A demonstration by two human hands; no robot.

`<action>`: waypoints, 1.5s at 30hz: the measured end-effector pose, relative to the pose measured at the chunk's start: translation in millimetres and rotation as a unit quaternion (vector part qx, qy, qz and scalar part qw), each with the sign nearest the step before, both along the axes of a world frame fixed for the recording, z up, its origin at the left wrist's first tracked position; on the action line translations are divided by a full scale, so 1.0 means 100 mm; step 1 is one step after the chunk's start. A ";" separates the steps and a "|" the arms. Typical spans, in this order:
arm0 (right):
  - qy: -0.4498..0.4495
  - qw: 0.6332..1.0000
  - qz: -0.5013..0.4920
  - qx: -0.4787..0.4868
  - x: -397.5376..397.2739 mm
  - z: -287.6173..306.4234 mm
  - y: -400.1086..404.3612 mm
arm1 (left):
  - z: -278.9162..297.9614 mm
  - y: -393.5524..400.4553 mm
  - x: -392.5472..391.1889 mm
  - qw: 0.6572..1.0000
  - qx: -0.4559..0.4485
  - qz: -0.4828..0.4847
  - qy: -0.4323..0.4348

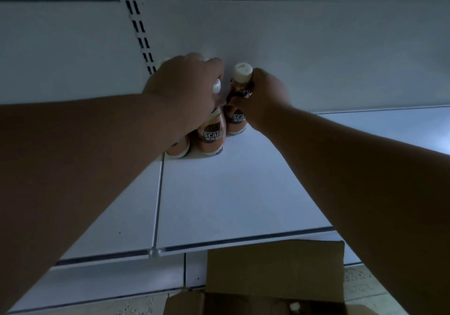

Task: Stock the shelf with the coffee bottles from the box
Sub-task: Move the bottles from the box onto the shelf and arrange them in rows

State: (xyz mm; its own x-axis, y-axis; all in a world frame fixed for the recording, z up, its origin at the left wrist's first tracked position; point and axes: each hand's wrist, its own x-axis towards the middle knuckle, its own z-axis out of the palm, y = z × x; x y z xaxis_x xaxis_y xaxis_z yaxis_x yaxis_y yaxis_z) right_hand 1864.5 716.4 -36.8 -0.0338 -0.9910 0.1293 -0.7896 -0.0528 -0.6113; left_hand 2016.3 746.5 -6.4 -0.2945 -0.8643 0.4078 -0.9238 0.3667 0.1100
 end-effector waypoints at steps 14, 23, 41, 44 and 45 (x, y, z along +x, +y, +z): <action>-0.032 0.999 -0.016 0.001 -0.01 0.12 0.36 | 0.00 0.27 0.02 0.999 -0.033 -0.005 -0.024; 0.014 0.998 0.032 -0.055 -0.21 0.26 1.41 | -0.13 1.02 -0.02 0.998 0.010 -0.061 0.011; -0.010 0.995 0.010 0.102 -0.71 -1.51 3.75 | -1.91 3.34 -0.66 0.962 0.254 -0.042 0.096; -0.010 0.986 -0.027 0.166 -0.79 -2.23 4.13 | -2.53 3.59 -0.73 0.946 0.307 -0.035 0.098; -0.012 0.981 -0.041 0.190 -0.82 -2.46 4.26 | -2.72 3.68 -0.75 0.940 0.327 -0.030 0.094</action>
State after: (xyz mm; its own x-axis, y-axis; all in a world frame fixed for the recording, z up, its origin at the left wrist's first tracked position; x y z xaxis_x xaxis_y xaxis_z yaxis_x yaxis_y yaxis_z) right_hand 1782.8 1142.0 -283.0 -0.1134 -0.9614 -0.2508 -0.7669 0.2452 -0.5930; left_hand 1941.5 1114.5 -278.3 -0.3264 -0.9325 -0.1548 -0.8455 0.2148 0.4889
